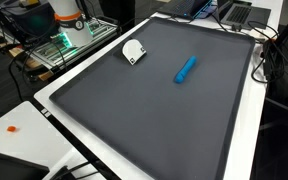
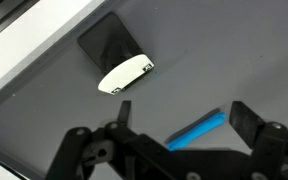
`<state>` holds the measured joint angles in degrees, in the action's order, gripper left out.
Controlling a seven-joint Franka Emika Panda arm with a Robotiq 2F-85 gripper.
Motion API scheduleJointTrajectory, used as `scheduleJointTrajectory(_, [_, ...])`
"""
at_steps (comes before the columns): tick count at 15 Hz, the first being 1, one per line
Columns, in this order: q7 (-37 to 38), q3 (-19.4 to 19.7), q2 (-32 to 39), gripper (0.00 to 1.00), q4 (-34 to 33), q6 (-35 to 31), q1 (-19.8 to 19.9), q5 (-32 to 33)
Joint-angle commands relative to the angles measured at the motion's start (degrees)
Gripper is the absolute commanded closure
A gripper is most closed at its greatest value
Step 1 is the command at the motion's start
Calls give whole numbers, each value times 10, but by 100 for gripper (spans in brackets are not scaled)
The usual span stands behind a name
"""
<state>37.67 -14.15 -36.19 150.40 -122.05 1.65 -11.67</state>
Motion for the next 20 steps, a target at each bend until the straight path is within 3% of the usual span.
scheduleJointTrajectory(1, [97,-12,39,0,38,-64,22,3])
scheduleJointTrajectory(7, [234,14,100,0,76,-100,19,-21])
scheduleJointTrajectory(12, [235,45,163,0,69,-130,3,-47])
scheduleJointTrajectory(20, [239,59,251,0,69,-211,-8,-46])
